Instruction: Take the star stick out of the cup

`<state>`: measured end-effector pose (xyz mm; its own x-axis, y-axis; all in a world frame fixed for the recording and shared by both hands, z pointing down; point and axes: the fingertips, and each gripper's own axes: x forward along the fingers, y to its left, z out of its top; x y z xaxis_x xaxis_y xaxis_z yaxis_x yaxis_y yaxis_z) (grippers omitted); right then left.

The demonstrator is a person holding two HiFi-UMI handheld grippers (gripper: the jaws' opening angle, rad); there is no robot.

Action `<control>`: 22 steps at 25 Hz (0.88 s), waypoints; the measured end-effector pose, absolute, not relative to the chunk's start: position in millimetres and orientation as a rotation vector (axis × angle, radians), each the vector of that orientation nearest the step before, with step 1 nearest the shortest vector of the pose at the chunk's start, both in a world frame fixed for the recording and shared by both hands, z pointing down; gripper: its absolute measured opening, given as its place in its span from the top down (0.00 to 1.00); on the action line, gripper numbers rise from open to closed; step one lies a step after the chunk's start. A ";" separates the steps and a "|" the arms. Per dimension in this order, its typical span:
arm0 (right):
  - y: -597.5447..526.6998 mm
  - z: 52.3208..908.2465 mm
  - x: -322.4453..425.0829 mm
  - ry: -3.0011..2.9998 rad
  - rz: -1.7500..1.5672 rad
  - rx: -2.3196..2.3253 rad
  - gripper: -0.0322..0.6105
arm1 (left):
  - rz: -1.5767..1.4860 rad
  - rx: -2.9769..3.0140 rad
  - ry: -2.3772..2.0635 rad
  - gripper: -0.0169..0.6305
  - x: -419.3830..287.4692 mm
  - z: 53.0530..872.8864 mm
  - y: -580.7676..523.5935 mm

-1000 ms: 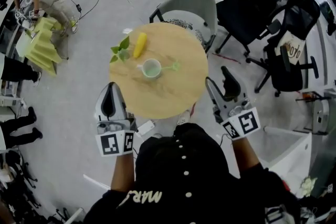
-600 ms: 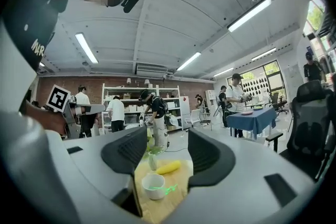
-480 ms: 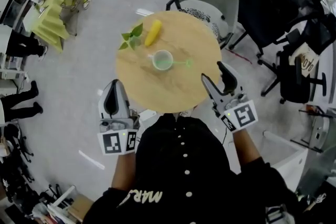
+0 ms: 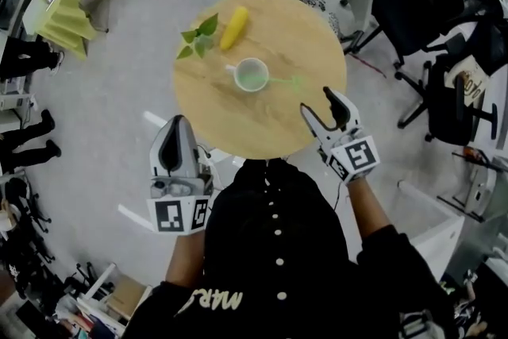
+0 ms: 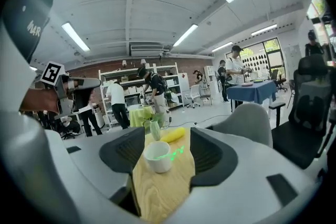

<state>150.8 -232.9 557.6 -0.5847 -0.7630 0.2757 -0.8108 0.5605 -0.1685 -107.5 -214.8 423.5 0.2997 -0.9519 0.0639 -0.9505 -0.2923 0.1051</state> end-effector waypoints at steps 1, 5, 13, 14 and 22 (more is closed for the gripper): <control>-235.1 571.8 150.9 -2.608 0.460 1.338 0.54 | 0.000 2.429 -1.775 0.98 -106.3 430.8 -215.6; -244.9 620.6 146.8 -2.565 0.647 1.370 0.54 | 0.054 2.415 -1.743 0.98 -103.7 454.8 -220.1; -259.4 679.2 114.8 -2.554 1.047 1.407 0.56 | 0.108 2.381 -1.729 0.98 -106.1 482.8 -226.9; -262.8 684.2 111.5 -2.543 1.093 1.426 0.58 | 0.114 2.375 -1.731 0.98 -107.6 485.7 -228.0; -281.7 697.4 94.7 -2.494 1.234 1.551 0.74 | 0.147 2.340 -1.733 0.98 -114.3 503.8 -233.4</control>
